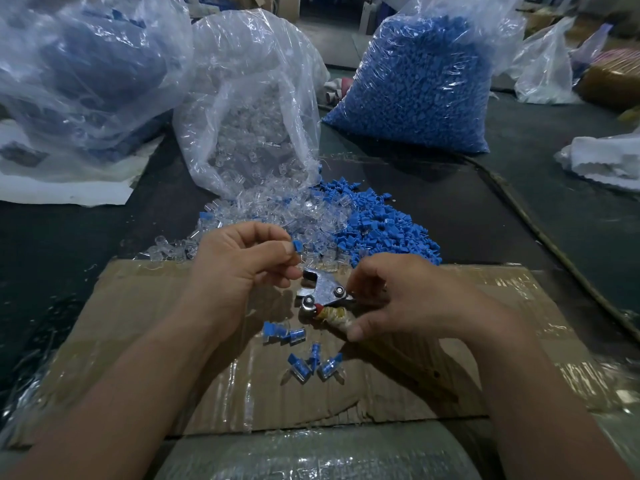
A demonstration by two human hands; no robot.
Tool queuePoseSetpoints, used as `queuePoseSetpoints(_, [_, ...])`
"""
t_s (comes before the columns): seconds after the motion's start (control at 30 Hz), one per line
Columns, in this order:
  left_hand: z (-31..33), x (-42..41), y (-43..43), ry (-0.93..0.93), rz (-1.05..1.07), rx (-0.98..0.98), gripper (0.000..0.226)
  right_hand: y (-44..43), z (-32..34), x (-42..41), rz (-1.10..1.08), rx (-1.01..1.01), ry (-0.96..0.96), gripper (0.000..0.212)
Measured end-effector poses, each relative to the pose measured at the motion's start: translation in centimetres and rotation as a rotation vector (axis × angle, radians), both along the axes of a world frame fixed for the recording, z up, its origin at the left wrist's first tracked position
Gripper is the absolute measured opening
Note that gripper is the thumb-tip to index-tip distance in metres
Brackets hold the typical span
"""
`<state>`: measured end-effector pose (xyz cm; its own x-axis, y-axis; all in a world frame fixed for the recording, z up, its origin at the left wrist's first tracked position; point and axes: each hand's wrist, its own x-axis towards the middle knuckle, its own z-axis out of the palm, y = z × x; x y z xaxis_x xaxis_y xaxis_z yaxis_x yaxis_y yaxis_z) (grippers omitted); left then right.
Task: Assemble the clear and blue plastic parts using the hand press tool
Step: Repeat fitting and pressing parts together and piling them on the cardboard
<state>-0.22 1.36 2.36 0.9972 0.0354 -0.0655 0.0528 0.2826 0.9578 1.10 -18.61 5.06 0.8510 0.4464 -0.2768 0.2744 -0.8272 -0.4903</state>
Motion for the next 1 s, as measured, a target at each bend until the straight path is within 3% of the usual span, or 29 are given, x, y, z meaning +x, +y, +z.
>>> queuePoseSetpoints(0.1, [-0.1, 0.1, 0.0, 0.0, 0.011, -0.007, 0.005, 0.3, -0.4, -0.1, 0.061, -0.115, -0.039, 0.051])
queuePoseSetpoints(0.23, [-0.1, 0.1, 0.0, 0.002, 0.018, -0.009, 0.011, 1.0, -0.7, 0.0, 0.049, -0.109, -0.128, 0.046])
queuePoseSetpoints(0.4, [-0.1, 0.2, 0.0, 0.004, 0.034, -0.009, 0.014, 0.6, -0.5, 0.2, 0.041, -0.143, -0.099, 0.081])
queuePoseSetpoints(0.47, [-0.2, 0.2, 0.0, 0.007, 0.038, -0.021, 0.012, 0.1, -0.4, 0.2, 0.047, -0.199, -0.073, 0.084])
queuePoseSetpoints(0.6, [-0.2, 0.3, -0.1, 0.009, 0.04, -0.022, 0.012, 0.3, -0.4, 0.2, 0.026, -0.224, -0.12, 0.067])
queuePoseSetpoints(0.83, [-0.3, 0.1, 0.2, 0.026, 0.029, -0.048, 0.017, 1.2, -0.8, 0.3, -0.014, -0.233, -0.269, 0.017])
queuePoseSetpoints(1.0, [-0.3, 0.4, 0.1, 0.011, 0.047, -0.041, 0.014, 0.8, -1.0, 0.7, -0.108, -0.124, -0.38, 0.011])
